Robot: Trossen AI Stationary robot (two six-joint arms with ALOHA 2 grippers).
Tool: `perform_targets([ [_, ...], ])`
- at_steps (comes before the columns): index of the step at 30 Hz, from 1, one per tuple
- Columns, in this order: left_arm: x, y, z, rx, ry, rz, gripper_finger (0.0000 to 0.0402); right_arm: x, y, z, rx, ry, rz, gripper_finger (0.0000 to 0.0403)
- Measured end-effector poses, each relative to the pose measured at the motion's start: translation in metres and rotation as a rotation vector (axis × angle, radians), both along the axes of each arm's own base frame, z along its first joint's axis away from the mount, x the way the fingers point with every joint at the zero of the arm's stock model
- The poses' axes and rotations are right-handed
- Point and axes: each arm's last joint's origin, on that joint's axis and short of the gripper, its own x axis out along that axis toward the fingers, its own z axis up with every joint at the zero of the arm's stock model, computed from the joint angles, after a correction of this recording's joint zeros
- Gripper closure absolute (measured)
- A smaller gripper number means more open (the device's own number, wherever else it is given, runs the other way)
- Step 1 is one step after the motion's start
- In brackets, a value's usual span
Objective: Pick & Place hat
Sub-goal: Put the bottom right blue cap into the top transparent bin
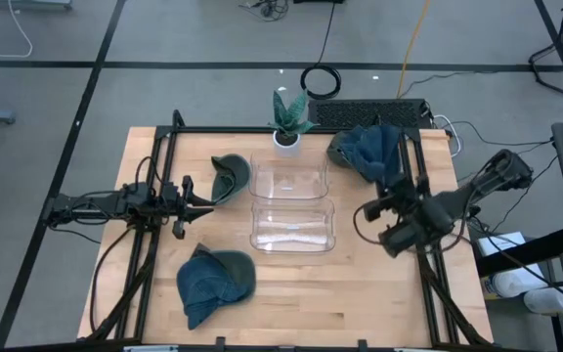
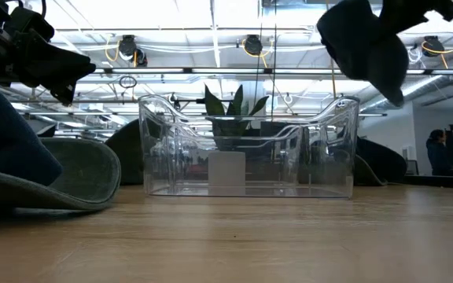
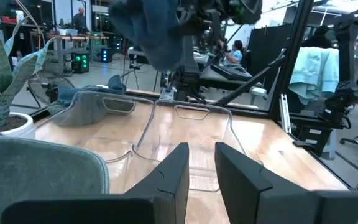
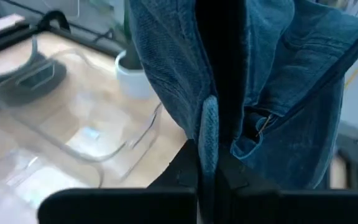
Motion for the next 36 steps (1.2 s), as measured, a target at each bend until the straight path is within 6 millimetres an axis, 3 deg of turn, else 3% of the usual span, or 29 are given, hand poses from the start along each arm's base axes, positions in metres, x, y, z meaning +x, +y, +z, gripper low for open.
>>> perform_targets([
  [8, 0.0, 0.0, 0.0, 0.0, 0.0, 0.0, 0.0314, 0.002, -0.02, 0.022, -0.197, 0.07, 0.109, 0.0403],
  [16, 0.0, 0.0, 0.0, 0.0, 0.0, 0.0, 0.0314, 0.032, -0.023, 0.042, -0.296, 0.145, 0.299, 0.0403],
  [24, 0.0, 0.0, 0.0, 0.0, 0.0, 0.0, 0.0314, 0.067, -0.024, 0.067, -0.364, 0.004, 0.635, 0.0403],
  [36, 0.0, 0.0, 0.0, 0.0, 0.0, 0.0, 0.0314, 0.088, -0.034, 0.079, -0.339, -0.235, 1.056, 0.0403],
])
